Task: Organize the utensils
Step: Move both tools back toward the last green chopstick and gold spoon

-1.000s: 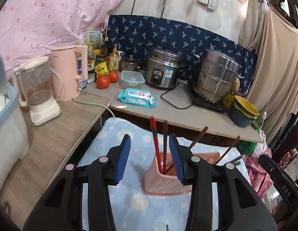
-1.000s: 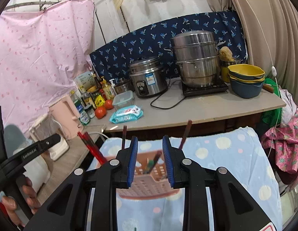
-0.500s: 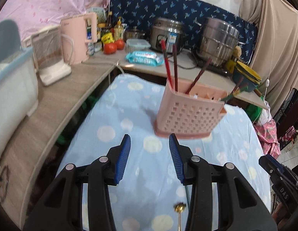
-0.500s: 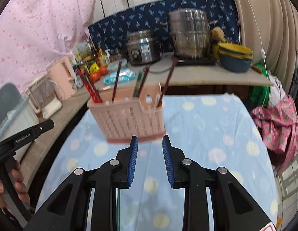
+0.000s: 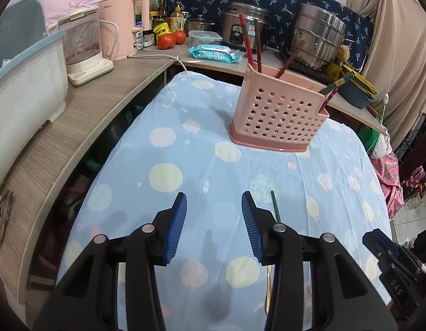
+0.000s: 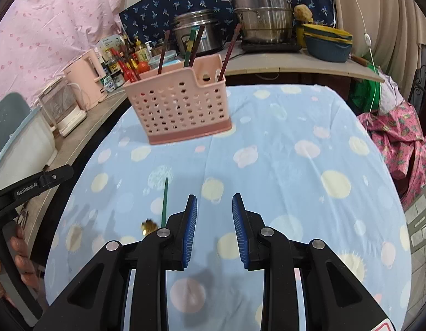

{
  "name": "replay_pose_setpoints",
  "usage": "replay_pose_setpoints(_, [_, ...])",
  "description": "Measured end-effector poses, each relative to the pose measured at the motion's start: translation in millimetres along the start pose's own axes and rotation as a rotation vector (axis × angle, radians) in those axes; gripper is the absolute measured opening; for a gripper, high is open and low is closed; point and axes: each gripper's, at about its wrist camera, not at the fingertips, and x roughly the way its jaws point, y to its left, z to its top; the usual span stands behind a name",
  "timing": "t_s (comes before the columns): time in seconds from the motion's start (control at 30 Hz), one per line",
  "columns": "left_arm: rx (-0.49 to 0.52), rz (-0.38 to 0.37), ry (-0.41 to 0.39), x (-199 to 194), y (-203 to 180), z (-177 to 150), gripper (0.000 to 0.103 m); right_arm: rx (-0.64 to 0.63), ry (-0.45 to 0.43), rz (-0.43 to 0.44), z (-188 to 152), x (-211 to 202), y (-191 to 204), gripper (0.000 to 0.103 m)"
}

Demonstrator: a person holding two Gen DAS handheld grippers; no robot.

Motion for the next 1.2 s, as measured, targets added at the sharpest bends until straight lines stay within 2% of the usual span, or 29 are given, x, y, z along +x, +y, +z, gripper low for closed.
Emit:
replay_pose_setpoints(0.4, [0.030, 0.010, 0.045, -4.3, -5.3, -31.3, 0.040, -0.021, 0.070, 0.023, -44.0, -3.5, 9.5, 0.026])
replay_pose_setpoints(0.53, [0.032, 0.010, 0.058, -5.2, -6.1, -39.6, 0.040, -0.017, 0.080, 0.022, -51.1, -4.8, 8.8, 0.027])
replay_pose_setpoints(0.67, [0.028, 0.012, 0.079, -3.0, -4.0, -46.9, 0.047, -0.014, 0.090, 0.019, -58.1, -6.0, 9.6, 0.027])
replay_pose_setpoints(0.8, [0.013, 0.017, 0.101, 0.4, 4.1, -54.2, 0.047, -0.033, 0.127, 0.020, -66.9, -3.0, 16.1, 0.027])
replay_pose_setpoints(1.2, [0.000, 0.037, 0.138, 6.9, 13.5, -74.1, 0.047, -0.049, 0.156, 0.045, -86.1, 0.2, 27.3, 0.027])
